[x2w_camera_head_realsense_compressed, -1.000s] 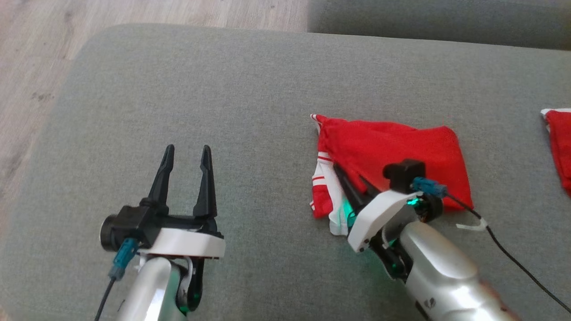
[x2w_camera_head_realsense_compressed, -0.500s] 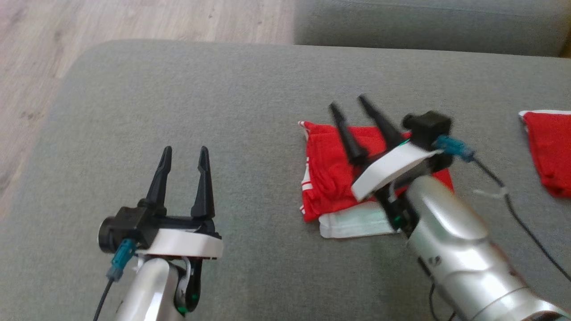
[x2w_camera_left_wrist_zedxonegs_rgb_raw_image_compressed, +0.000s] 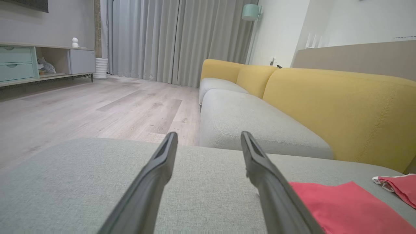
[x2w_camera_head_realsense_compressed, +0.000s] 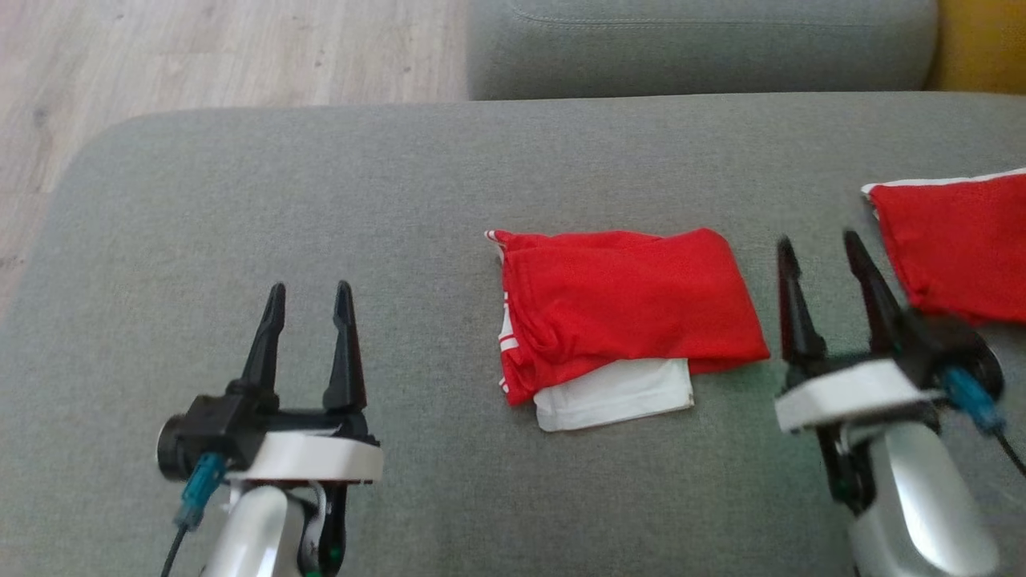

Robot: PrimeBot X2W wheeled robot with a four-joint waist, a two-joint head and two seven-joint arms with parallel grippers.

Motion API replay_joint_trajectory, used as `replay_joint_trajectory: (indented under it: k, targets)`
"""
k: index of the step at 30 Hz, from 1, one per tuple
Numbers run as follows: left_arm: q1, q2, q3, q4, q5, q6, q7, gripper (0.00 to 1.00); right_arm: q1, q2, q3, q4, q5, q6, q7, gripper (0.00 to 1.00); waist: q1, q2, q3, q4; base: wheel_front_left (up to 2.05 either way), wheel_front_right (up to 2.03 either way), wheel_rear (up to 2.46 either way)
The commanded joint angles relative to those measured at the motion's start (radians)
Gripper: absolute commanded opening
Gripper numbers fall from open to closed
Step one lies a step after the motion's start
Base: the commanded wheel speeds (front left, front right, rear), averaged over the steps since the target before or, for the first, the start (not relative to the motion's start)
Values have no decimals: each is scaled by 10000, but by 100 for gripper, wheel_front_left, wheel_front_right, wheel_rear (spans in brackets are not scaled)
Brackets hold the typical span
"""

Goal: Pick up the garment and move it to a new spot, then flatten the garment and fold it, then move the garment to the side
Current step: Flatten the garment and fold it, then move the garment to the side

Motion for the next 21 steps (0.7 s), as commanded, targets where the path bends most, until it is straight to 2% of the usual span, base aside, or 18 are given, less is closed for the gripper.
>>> replay_joint_trajectory:
  k: [1, 10, 13, 21]
  targets:
    - [-132, 35, 425, -382, 42, 85, -65, 100, -60, 102, 67, -654, -120, -7, -63, 100, 1, 0, 30, -59, 0, 0, 0]
    - [159, 35, 541, -339, 154, 68, -65, 100, 1210, 103, -326, -1385, 212, -7, -64, 100, 1, 0, 192, -264, 0, 0, 0]
    - [247, 35, 792, -391, 131, 156, -65, 100, 1281, 103, -307, -1407, 493, -7, -64, 100, 1, 0, 231, -329, 0, 0, 0]
    - [273, 35, 712, -393, 200, 61, -65, 100, 1210, 103, -206, -1373, 221, -7, -64, 100, 1, 0, 281, -293, 0, 0, 0]
